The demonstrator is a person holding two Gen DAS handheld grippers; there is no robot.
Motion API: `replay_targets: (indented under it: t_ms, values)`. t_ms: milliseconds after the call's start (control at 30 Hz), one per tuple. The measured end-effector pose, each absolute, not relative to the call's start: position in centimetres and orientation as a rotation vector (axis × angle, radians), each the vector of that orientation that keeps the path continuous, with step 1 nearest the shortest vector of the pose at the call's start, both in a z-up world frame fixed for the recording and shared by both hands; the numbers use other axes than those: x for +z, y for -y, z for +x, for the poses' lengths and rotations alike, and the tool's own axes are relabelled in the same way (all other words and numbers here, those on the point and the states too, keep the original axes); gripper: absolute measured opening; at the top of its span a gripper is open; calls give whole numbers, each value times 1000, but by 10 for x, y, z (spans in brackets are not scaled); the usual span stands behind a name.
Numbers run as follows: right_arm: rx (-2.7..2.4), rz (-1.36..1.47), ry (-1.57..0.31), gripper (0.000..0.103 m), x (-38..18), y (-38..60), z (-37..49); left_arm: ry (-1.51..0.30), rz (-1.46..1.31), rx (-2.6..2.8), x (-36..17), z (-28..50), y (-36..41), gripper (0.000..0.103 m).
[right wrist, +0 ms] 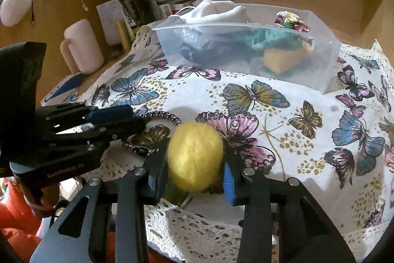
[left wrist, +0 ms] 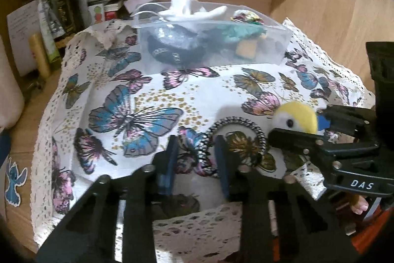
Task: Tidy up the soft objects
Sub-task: 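Grasp the yellow felt ball with the right gripper while the left gripper grasps the beaded bracelet, then release the bracelet into the clear box with the left gripper while the right gripper drops the ball in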
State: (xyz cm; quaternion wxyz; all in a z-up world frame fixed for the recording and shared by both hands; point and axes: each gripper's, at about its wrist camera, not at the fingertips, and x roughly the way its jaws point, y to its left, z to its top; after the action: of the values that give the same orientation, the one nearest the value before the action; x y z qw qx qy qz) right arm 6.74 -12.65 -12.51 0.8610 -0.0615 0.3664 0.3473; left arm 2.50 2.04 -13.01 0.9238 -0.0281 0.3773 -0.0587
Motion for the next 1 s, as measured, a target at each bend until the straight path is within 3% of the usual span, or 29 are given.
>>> replay_targets:
  t_ms: [67,400,1000]
  values:
    - [721,-127,-757,34,-123,127,67,-775,-45,-131,-130,26,-17,6]
    - [653,-121,-666,34,-97,142,82,-722,-65,-129,-110,31,-23,5]
    - [548,-140,-483,34,-38,152,126,-487,-63,-108,-20,65,-34,5]
